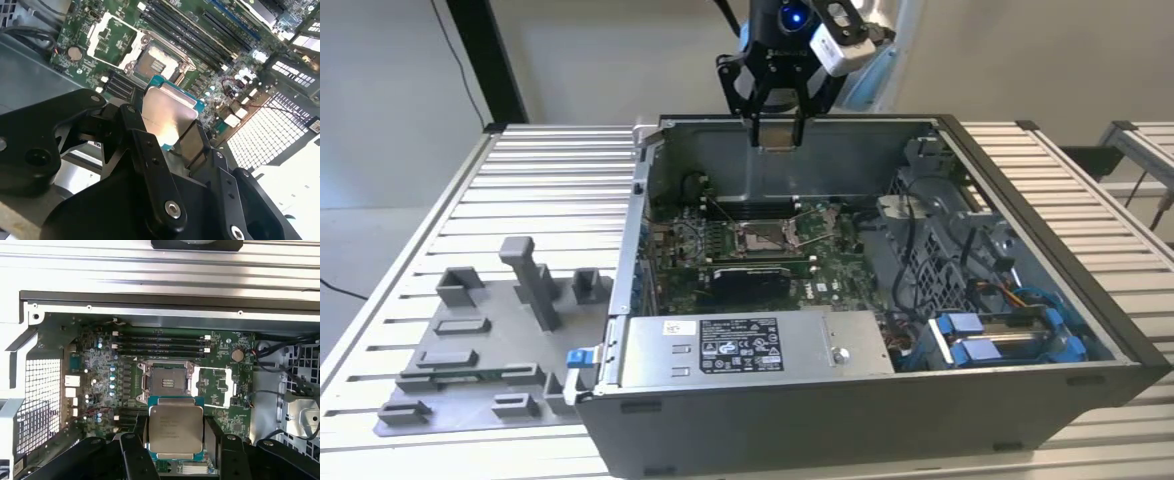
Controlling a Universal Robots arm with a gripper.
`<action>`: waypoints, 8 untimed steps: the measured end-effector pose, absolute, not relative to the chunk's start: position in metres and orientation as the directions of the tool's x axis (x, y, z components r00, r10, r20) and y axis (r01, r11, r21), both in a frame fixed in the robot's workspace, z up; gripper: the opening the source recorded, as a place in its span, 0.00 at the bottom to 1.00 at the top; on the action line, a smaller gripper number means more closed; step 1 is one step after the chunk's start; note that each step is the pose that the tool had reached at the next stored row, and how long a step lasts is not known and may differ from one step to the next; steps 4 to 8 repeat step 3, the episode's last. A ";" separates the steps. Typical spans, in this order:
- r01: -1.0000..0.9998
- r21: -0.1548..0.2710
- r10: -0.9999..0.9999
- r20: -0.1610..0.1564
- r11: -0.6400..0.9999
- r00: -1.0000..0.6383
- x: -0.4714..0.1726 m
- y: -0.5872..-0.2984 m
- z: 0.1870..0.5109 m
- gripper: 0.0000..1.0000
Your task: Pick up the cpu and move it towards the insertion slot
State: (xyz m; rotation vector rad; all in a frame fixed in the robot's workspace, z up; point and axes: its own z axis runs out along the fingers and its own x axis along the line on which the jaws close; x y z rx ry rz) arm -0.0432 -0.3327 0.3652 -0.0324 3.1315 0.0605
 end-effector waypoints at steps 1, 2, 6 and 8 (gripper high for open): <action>-0.021 0.039 -0.020 -0.010 0.999 -1.000 -0.043 -0.333 0.365 0.00; -0.021 0.039 -0.020 -0.010 0.999 -1.000 -0.043 -0.333 0.365 0.00; -0.021 0.039 -0.020 -0.010 0.999 -1.000 -0.043 -0.333 0.365 0.00; -0.021 0.039 -0.020 -0.010 0.999 -1.000 -0.043 -0.333 0.365 0.00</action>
